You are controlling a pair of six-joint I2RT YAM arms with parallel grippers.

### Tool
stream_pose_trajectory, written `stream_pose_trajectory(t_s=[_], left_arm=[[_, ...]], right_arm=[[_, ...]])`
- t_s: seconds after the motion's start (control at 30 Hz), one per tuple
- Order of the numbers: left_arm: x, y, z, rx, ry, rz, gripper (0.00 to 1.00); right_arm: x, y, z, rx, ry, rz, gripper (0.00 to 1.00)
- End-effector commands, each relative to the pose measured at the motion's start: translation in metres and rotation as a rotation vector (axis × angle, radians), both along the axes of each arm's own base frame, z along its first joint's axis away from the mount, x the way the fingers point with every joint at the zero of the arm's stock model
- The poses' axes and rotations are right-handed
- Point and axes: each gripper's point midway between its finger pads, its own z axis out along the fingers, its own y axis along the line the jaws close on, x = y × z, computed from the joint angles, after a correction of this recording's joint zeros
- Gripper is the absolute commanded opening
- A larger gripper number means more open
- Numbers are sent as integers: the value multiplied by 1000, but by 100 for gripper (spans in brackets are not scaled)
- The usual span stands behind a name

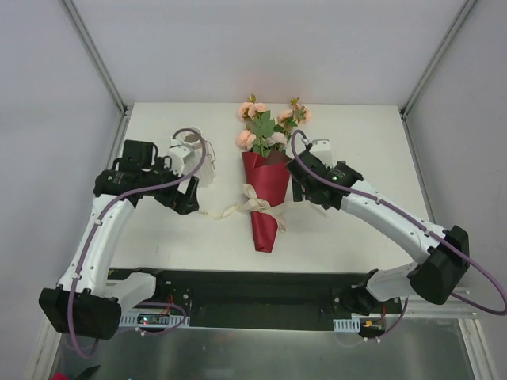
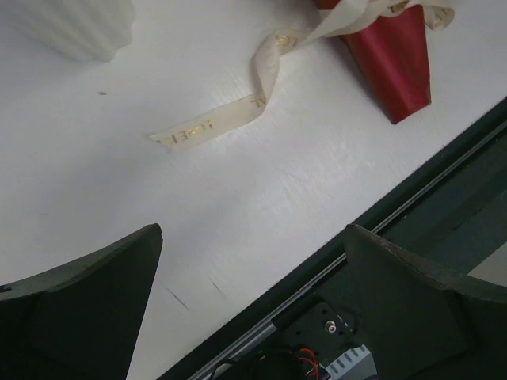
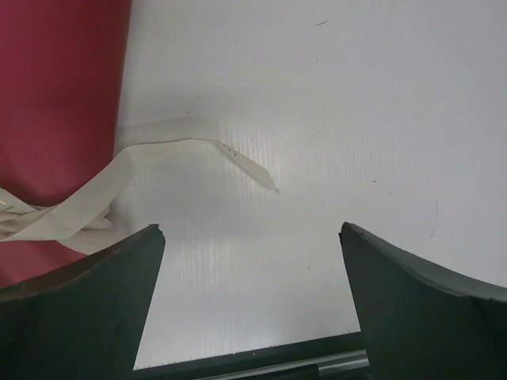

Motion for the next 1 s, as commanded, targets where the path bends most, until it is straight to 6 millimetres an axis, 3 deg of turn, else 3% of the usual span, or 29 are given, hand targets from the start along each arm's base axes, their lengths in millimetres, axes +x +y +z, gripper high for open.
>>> stream_pose_trajectory(t_s=[0.0,0.13,0.3,0.33,0.37,0.5,0.63,0.77,0.97], left_arm=[[-9,-25,-15,61,59,-115,99],[-2,-45,-13,77,34,-191,99],[4,-78,-29,107,49,-306,99],[7,-83,-32,112,42,-317,99],[11,-85,-38,128,42,-322,99],[26,-101,-55,140,45,-362,99],[40,-120,-74,157,62,-416,99],[54,-134,-106,188,78,-467,99],[63,-133,-142,240,105,-470,97]], right_arm=[[0,-2,4,7,-25,12,96],[-4,-14,0,19,-20,-29,96],[-8,-47,-15,180,82,-188,96],[-12,-44,-21,237,132,-180,96],[-12,-53,-26,257,155,-214,96],[-16,-60,-30,297,179,-237,96],[-18,-57,-31,354,184,-247,96],[-19,-54,-35,397,184,-253,96],[-19,-49,-41,434,183,-265,97]])
